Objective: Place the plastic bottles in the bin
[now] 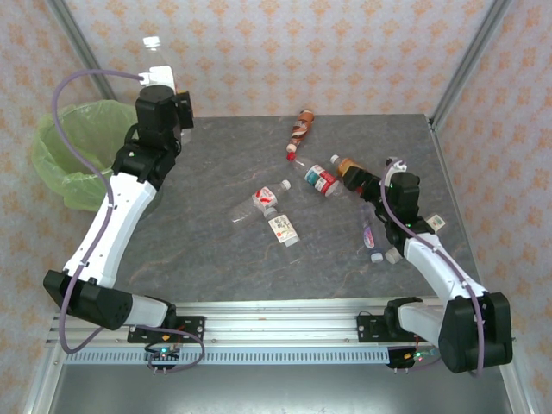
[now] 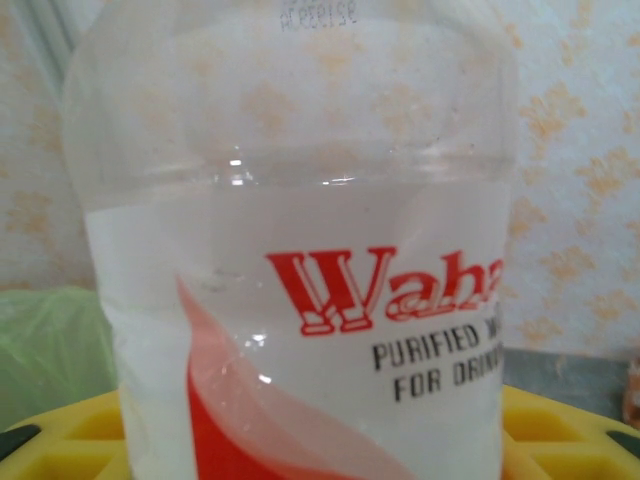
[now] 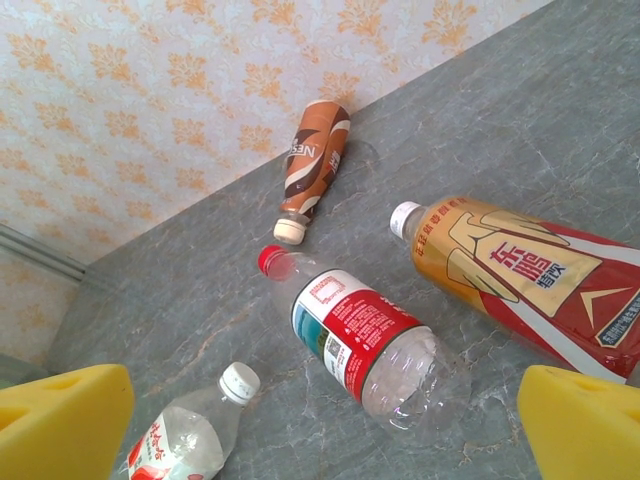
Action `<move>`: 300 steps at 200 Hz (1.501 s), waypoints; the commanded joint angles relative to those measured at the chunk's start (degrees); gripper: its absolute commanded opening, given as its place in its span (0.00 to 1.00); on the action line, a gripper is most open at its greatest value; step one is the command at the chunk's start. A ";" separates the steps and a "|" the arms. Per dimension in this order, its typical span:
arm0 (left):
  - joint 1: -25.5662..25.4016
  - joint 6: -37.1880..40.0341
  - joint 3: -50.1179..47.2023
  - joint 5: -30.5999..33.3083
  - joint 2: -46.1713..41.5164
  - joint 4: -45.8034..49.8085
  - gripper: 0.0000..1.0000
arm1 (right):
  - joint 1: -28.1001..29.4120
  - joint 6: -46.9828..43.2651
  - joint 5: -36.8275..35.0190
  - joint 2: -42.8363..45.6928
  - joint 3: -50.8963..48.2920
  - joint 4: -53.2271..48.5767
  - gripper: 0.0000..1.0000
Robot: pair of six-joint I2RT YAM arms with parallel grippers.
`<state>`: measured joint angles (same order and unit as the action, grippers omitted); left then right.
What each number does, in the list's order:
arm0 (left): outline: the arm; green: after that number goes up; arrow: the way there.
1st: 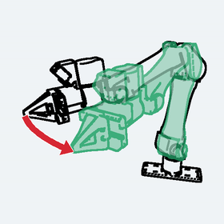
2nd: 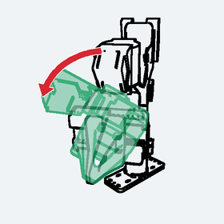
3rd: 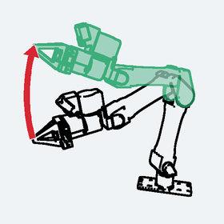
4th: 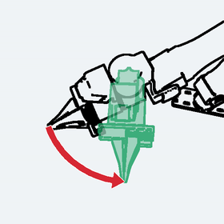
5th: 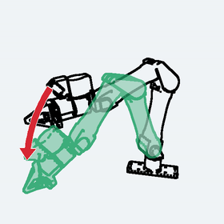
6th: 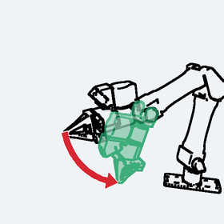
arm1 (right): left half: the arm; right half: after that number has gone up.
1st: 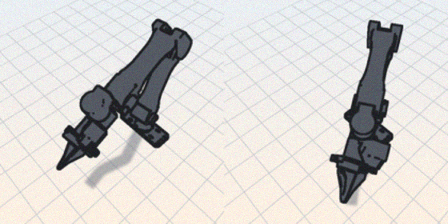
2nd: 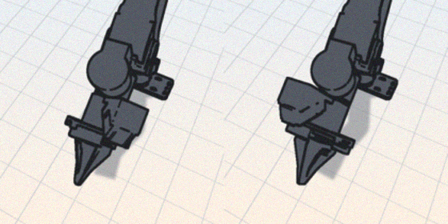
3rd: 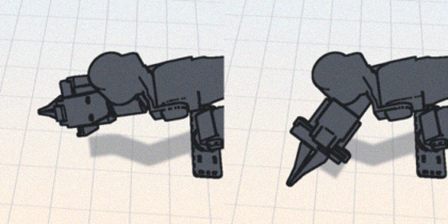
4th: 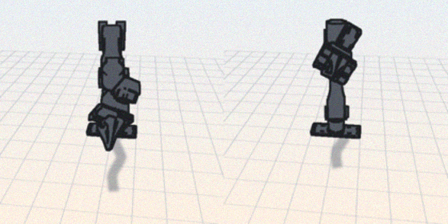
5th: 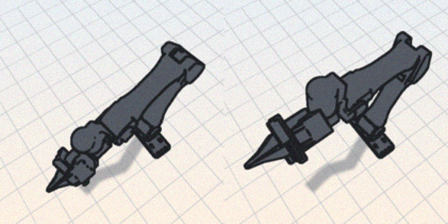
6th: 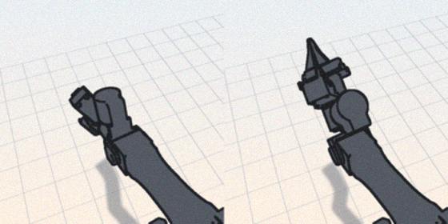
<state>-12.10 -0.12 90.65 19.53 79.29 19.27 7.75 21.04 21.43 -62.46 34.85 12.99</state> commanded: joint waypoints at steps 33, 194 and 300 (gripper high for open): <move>10.22 3.82 4.64 4.24 1.79 -5.37 0.57 | 0.33 -1.61 -1.96 7.29 -2.62 -0.82 0.99; 29.24 -13.30 5.41 -2.83 15.40 4.84 0.54 | 0.34 -2.52 -5.00 11.77 -5.93 -3.20 0.99; 29.24 -21.36 -0.35 -2.82 15.71 6.28 0.77 | 0.32 -3.24 -4.73 11.66 -6.10 -5.16 0.99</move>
<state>17.21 -18.81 89.84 16.71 96.05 23.79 7.73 18.81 17.39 -51.57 29.45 8.58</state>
